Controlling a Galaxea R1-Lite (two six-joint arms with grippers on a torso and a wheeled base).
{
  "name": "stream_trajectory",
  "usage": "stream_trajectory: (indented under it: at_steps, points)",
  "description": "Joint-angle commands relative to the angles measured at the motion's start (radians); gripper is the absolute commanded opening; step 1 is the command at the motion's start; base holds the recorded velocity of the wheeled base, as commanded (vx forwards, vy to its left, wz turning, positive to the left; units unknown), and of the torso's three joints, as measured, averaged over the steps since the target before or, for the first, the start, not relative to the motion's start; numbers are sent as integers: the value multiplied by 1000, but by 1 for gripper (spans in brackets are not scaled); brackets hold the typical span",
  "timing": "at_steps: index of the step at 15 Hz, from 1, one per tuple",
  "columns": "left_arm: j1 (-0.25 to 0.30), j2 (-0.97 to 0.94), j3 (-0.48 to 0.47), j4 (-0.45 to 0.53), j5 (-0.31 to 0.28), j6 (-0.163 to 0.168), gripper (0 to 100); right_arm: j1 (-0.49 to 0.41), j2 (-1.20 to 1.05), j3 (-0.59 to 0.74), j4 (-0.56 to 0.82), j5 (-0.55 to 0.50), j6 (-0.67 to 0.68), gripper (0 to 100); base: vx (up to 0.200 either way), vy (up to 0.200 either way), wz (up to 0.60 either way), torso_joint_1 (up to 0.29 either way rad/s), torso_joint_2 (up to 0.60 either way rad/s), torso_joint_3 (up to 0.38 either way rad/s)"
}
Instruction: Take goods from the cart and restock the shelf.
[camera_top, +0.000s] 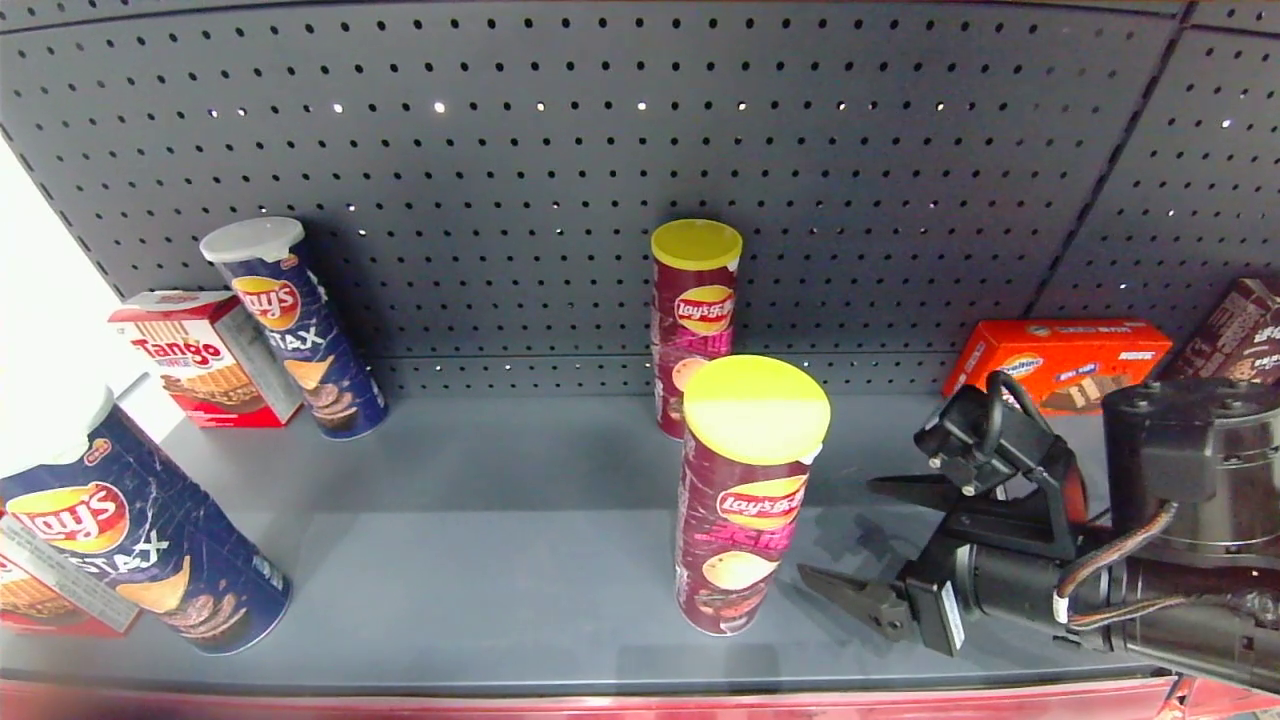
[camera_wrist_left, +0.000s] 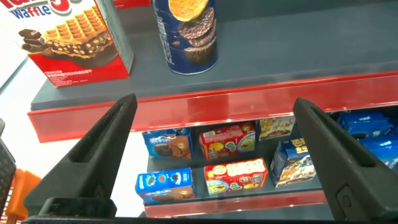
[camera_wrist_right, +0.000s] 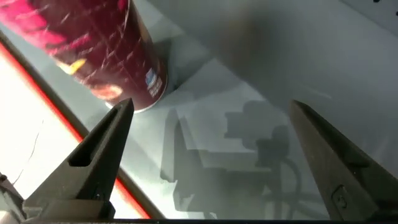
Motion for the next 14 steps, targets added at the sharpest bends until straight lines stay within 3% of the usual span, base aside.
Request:
stream_trajectory:
  at_steps: [1, 14]
  points:
    - [0, 2, 0, 0, 0, -1, 100, 12, 40, -17, -2, -3, 0, 100, 0, 0, 0, 0, 0, 0]
    - [0, 2, 0, 0, 0, -1, 100, 35, 83, -32, -44, -3, -1, 100, 0, 0, 0, 0, 0, 0]
